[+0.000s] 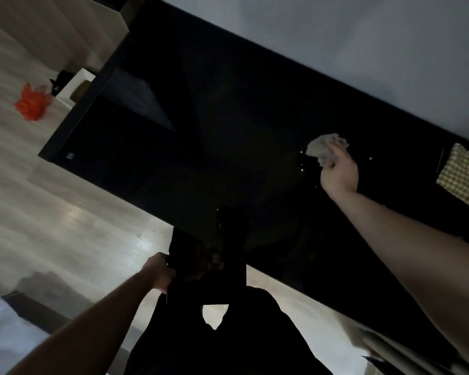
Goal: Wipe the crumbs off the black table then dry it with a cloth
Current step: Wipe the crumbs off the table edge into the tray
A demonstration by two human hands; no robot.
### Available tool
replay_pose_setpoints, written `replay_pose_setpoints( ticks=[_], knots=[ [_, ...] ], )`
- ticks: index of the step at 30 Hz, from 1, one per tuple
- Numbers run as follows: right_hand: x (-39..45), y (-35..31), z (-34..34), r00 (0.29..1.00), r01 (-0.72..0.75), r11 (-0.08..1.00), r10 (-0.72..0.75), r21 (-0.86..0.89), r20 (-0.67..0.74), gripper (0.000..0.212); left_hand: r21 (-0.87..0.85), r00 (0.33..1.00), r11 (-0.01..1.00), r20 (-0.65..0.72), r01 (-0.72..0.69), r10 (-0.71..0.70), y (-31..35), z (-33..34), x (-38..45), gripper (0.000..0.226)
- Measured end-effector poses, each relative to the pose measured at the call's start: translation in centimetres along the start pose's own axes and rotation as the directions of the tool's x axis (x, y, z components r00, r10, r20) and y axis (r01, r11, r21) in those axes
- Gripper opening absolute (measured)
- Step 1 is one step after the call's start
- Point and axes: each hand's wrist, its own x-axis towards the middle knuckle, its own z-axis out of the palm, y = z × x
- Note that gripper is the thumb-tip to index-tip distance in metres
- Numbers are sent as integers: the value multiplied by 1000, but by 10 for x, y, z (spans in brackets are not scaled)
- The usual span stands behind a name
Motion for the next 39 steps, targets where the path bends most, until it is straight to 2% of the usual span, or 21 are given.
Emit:
replay_pose_setpoints(
  ticks=[3,6,8,12,16,19,20,23,25,28,32,35,37,39],
  knots=[
    [0,11,27,997,37,980,-22,-196,80,58,31,1000,1000,1,-5,4,2,3,-3,38],
    [-37,-9,53,992,109,964,-92,-242,81,63,54,1000,998,6,-17,17,3,5,-8,42],
    [-73,-26,65,967,242,953,-222,-183,123,61,43,1000,999,4,-11,11,5,5,-12,40],
    [-160,-35,88,862,457,889,-448,18,238,56,43,1000,999,-13,-5,6,4,4,-12,39],
    [-233,-38,102,762,469,849,-528,242,376,56,46,1000,999,-22,-6,7,2,2,-9,36],
    [-256,-52,98,682,357,863,-502,356,533,57,34,1000,999,-18,-4,4,-2,1,-5,34],
    [-256,-58,96,690,316,867,-489,386,534,57,32,1000,999,-18,-1,1,-3,0,-4,34],
    [-227,-71,94,806,221,869,-418,443,419,52,27,1000,1000,-14,2,-2,-5,-1,-3,36],
    [-193,-84,91,867,205,880,-366,429,337,52,10,1000,1000,-19,8,-8,-6,-1,-7,40],
    [-139,-102,84,912,214,899,-325,383,252,51,-16,1000,1000,-15,13,-13,-7,2,-9,39],
    [-106,-104,100,918,222,944,-287,245,274,52,-2,1000,1000,-26,-7,7,-9,3,-6,47],
    [-125,-91,124,869,386,919,-392,83,301,52,25,999,999,-27,-21,22,-9,1,-13,45],
    [-156,-80,134,847,449,891,-449,69,285,51,49,999,998,-27,-28,30,-11,0,-16,46],
    [-196,-72,134,845,440,892,-449,101,291,50,82,998,995,-36,-49,52,-16,-1,-14,51]
  ],
)
